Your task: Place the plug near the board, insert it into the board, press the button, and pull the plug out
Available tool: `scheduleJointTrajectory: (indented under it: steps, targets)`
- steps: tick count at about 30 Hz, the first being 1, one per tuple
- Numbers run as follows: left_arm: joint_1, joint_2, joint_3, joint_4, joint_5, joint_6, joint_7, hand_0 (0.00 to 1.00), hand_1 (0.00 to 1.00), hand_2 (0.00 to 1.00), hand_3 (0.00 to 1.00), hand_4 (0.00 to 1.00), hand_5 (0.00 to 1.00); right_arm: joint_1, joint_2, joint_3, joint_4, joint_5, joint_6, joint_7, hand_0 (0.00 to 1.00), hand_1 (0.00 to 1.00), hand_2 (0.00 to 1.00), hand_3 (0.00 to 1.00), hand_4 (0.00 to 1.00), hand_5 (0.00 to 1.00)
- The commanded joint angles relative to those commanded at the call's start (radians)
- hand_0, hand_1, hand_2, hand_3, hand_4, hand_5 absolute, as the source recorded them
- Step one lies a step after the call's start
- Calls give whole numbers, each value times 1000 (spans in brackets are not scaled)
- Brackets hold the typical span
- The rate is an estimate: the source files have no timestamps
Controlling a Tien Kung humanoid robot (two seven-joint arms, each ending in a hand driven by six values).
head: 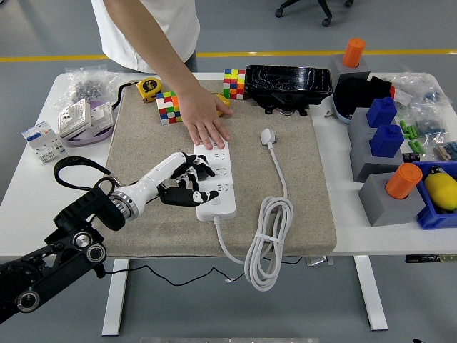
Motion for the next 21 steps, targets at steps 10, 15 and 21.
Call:
scheduleJointTrajectory:
  steps: [10, 15, 21]
  targets:
    - [-33, 2, -7, 1, 8, -6, 6, 213, 132, 192, 603, 799, 231, 27, 0, -15, -3, 6, 3, -2, 678, 685, 693, 595, 932, 526]
    - [-55, 16, 12, 0, 11, -20, 14, 213, 132, 192, 603, 799, 231, 38, -11, -25, -3, 5, 0, 0, 678, 685, 693, 595, 932, 526]
    - [-33, 8, 18, 0, 49, -100, 59, 185, 56, 96, 654, 829, 155, 19, -10, -24, 2, 2, 1, -1, 677, 685, 693, 594, 932, 527]
